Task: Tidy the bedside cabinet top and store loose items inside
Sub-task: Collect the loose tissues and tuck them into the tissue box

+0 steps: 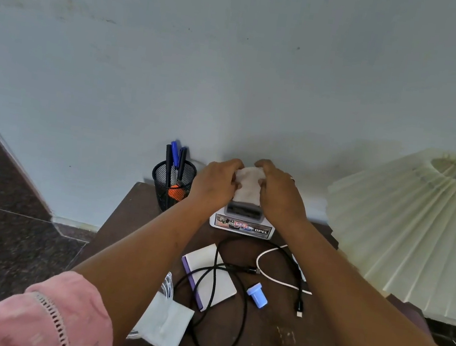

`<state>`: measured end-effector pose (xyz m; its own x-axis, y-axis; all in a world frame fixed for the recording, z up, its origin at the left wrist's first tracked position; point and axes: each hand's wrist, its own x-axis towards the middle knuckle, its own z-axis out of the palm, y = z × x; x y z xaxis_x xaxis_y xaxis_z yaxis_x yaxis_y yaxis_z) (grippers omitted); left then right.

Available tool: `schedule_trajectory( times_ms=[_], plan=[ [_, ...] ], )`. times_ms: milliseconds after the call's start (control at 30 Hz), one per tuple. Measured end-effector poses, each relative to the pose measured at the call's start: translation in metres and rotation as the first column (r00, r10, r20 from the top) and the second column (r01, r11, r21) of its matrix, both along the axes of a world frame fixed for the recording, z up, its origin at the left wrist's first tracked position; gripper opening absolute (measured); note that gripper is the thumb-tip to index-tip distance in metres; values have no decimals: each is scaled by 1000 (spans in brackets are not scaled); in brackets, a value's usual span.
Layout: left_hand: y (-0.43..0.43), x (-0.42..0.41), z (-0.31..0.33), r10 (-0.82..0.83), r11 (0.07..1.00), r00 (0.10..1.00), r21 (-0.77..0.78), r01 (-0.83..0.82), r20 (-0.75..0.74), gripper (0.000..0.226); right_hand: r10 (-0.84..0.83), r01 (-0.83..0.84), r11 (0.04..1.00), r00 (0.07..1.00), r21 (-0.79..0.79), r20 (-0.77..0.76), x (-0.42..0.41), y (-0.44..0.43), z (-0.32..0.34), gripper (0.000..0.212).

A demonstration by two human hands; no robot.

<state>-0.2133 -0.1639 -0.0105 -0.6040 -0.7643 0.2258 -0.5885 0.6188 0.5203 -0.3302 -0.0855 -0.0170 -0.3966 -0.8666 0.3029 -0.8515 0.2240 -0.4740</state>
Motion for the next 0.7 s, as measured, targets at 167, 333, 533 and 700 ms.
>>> schedule_trajectory(
  times_ms=[167, 333, 533, 700],
  plan=[
    [1, -9, 4, -14, 1000, 980, -11, 16, 200, 38, 60, -44, 988, 992, 148, -109, 4, 0, -9, 54],
    [-1, -2, 7, 8, 996, 984, -86, 7, 177, 31, 46, -10, 977, 986, 215, -162, 3, 0, -9, 63],
    [11, 7, 15, -36, 998, 938, -43, 54, 346, 41, 57, -19, 956, 991, 294, -121, 12, 8, -3, 73],
    [39, 41, 20, 26, 996, 983, 78, -41, 183, 46, 22, -25, 962, 1000, 272, 12, 43, 32, 3, 71]
  ],
)
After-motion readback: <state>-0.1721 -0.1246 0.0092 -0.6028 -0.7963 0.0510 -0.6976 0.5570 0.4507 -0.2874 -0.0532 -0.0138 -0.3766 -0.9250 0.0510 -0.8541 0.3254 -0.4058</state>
